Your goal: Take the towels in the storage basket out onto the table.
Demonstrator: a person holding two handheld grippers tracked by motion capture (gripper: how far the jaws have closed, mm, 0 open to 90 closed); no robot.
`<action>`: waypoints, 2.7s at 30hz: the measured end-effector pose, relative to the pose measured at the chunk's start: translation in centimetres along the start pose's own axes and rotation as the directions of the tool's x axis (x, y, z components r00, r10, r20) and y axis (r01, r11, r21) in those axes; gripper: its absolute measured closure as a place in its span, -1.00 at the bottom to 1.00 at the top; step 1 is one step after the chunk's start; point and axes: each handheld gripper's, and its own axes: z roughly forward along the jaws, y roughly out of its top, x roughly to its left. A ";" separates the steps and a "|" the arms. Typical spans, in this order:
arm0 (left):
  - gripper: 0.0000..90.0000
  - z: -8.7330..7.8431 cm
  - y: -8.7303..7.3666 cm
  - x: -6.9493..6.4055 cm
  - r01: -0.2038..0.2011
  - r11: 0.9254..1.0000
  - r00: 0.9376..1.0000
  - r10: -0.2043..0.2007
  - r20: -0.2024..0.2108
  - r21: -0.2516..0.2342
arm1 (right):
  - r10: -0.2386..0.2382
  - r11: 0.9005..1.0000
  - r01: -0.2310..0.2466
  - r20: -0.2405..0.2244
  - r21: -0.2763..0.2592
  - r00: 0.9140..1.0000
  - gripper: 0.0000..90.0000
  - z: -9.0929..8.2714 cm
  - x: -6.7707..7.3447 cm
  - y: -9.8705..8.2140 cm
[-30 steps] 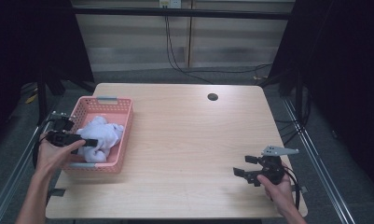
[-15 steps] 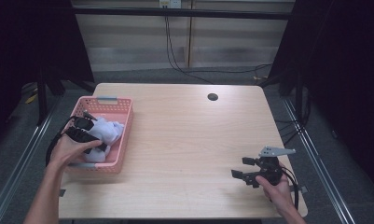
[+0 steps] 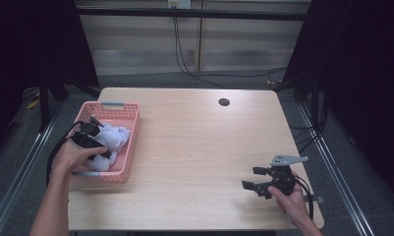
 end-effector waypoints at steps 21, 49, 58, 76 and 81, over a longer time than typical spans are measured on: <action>0.19 -3.3 -2.3 2.3 0.121 0.977 0.976 -0.086 0.202 -0.173 | 0.012 1.000 -0.012 -0.007 0.008 1.000 -0.59 0.1 0.0 0.1; 0.22 -8.8 -2.9 2.7 0.164 0.908 0.963 -0.062 0.263 -0.386 | 0.016 1.000 -0.016 0.014 0.003 1.000 -0.57 -0.1 0.0 0.1; 0.25 -10.8 -2.1 2.4 0.162 0.890 0.961 -0.044 0.274 -0.426 | 0.015 1.000 -0.015 0.012 0.004 1.000 -0.57 -0.2 0.0 0.1; 0.26 -13.9 -0.4 1.5 0.124 0.868 0.960 0.017 0.278 -0.481 | 0.017 1.000 -0.017 0.010 0.002 1.000 -0.57 -0.2 0.1 0.1; 0.26 -14.9 -0.2 1.1 0.121 0.856 0.958 0.032 0.286 -0.502 | 0.016 1.000 -0.016 0.006 0.003 1.000 -0.57 -0.2 0.1 0.1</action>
